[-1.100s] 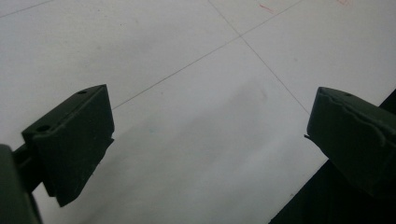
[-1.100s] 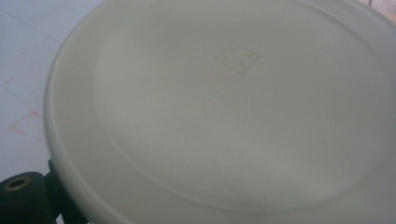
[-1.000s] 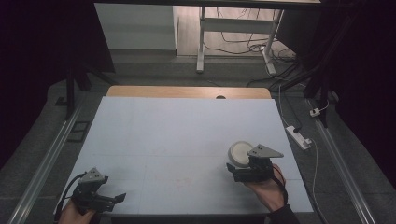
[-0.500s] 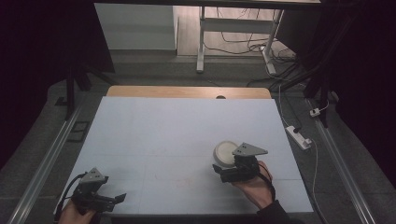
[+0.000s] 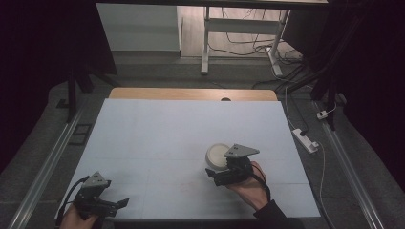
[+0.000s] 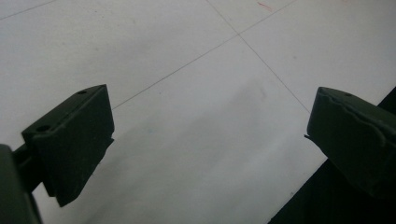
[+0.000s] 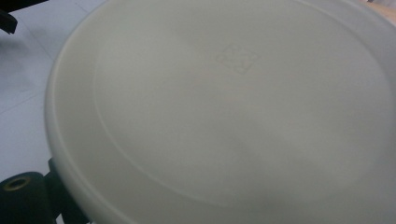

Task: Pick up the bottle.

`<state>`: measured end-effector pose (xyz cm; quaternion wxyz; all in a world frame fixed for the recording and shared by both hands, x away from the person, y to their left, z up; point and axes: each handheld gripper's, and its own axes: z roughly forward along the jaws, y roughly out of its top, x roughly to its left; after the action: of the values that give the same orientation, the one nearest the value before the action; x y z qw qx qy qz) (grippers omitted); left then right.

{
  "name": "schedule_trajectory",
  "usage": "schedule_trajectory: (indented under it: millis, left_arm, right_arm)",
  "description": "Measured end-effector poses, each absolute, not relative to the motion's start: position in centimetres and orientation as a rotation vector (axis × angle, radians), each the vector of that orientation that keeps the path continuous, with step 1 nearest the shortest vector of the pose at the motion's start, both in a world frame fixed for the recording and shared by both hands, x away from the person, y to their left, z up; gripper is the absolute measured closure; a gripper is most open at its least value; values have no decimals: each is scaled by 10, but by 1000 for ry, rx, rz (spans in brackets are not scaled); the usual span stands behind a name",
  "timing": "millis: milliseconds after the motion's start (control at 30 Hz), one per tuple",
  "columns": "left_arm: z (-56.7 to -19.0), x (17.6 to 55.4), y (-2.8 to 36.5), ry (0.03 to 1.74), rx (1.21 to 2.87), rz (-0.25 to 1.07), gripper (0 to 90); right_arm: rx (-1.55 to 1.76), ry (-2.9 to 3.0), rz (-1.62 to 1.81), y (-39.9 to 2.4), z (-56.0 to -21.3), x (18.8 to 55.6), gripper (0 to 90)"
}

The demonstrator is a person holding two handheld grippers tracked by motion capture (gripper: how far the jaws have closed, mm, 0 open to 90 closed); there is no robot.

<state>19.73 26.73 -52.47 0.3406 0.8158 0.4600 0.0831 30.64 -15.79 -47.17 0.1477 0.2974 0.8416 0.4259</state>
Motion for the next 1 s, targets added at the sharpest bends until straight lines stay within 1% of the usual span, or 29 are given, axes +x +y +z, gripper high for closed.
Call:
schedule_trajectory:
  millis: [567,1000]
  left_arm:
    - [-525,197,266,1186,2137,222,19]
    - [-525,197,265,1177,2146,222,18]
  right_arm:
    - [756,2503,1242,-112,-478,311,65]
    - [684,2545,1224,-90,-484,310,65]
